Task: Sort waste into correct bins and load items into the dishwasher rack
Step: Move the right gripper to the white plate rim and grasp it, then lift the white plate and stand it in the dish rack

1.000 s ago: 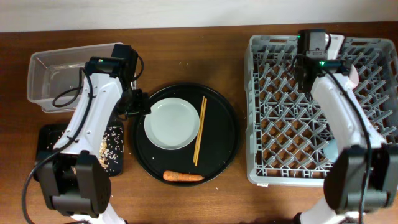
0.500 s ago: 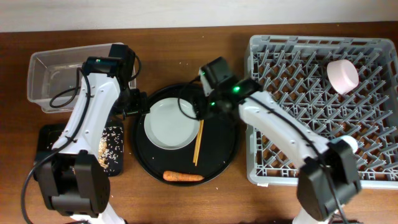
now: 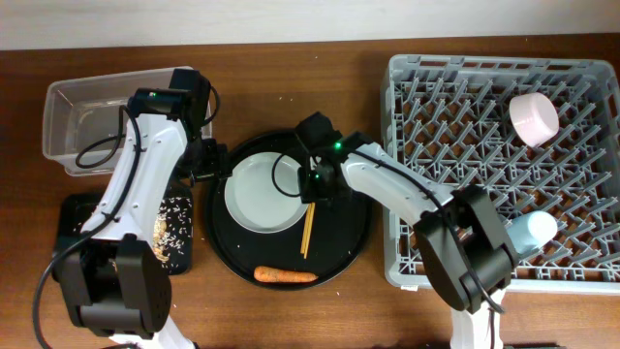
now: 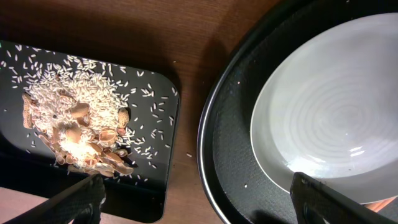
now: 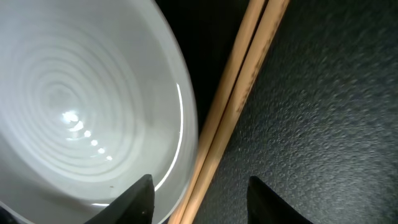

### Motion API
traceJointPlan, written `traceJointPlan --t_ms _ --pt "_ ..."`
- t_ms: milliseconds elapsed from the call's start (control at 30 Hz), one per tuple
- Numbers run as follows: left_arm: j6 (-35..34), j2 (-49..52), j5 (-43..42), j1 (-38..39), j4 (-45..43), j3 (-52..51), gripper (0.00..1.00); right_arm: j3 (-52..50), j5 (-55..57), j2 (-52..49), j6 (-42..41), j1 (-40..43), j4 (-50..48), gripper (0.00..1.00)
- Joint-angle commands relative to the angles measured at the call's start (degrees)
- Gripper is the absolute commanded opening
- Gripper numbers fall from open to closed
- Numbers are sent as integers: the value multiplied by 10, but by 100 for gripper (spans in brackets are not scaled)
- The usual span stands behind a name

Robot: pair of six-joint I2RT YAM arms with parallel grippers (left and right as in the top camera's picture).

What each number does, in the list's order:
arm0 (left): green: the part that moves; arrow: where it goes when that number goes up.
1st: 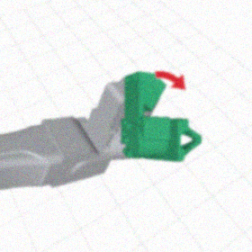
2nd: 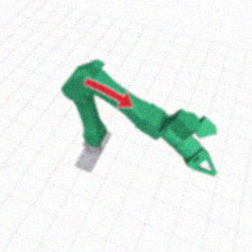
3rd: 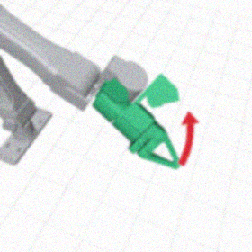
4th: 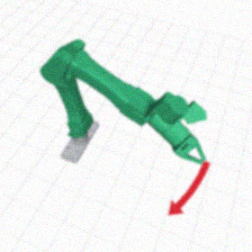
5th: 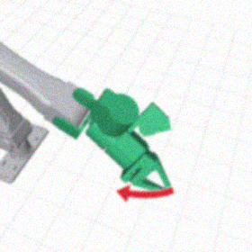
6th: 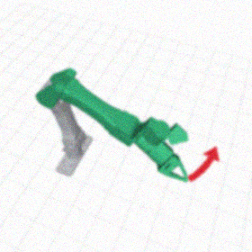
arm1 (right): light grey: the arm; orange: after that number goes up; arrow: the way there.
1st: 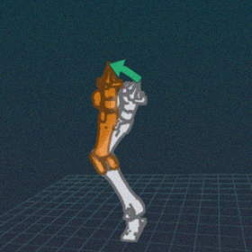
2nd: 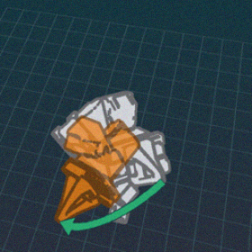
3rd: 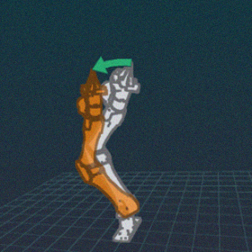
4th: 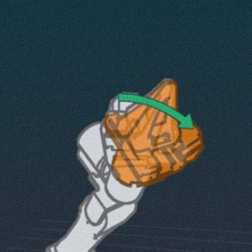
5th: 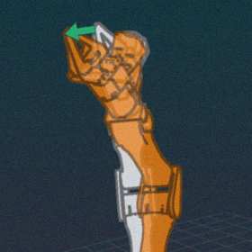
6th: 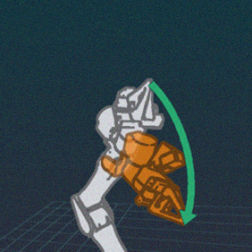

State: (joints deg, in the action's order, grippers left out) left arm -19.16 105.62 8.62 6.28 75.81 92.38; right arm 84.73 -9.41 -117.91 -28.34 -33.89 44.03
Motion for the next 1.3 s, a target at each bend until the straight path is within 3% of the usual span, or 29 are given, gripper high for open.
traceJointPlan --t_ms 0,167,267,600,733,933,1100,1267 --pt "-8 -18 9 -2 1 5 95 -2 -9 -15 -12 -15 1 42" --pt "-8 -18 8 -2 1 5 95 -2 -6 -17 -29 -18 6 22" --pt "-8 -18 8 -2 2 5 95 -3 -5 -18 -43 -18 10 16" --pt "-8 -18 7 -2 2 5 95 -3 -16 -31 -130 -18 25 13" --pt "-8 -18 7 -2 2 5 95 -3 -40 -45 -131 -18 16 4" --pt "-8 -18 7 -2 1 5 95 0 -39 -35 -130 -10 11 4" --pt "-8 -18 7 -2 1 5 95 27 -6 27 -90 15 36 4" --pt "-8 -18 7 -2 1 5 95 42 101 121 32 65 47 4"
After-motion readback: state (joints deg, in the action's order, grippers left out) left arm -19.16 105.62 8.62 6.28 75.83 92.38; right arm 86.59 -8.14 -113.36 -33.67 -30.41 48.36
